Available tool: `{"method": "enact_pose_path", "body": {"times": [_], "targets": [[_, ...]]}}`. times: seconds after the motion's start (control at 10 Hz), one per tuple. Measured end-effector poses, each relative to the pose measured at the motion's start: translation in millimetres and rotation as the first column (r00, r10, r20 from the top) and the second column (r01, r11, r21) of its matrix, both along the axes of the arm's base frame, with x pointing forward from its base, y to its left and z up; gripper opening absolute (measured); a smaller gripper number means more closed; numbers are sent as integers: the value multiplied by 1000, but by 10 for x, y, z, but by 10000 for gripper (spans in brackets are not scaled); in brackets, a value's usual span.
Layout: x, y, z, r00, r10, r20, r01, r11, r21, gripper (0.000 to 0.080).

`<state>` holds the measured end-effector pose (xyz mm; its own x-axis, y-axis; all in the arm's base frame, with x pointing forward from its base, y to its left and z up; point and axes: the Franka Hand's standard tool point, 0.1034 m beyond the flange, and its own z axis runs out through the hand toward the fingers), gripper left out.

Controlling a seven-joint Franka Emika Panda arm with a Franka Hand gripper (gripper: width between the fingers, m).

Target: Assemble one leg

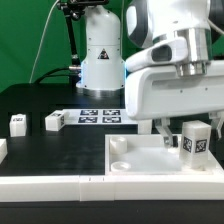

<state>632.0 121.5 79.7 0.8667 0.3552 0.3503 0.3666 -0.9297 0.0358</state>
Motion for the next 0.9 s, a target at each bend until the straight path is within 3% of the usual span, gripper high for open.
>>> {"method": "enact_pose_path", "body": {"times": [0.2, 0.5, 0.9], "targets": [[16, -6, 158, 1000, 1, -10, -1, 1000, -5, 649], [-21, -1, 105, 999, 2, -44, -2, 1000, -12, 649], [-148, -111, -16, 940, -9, -341, -19, 997, -78, 649]]}}
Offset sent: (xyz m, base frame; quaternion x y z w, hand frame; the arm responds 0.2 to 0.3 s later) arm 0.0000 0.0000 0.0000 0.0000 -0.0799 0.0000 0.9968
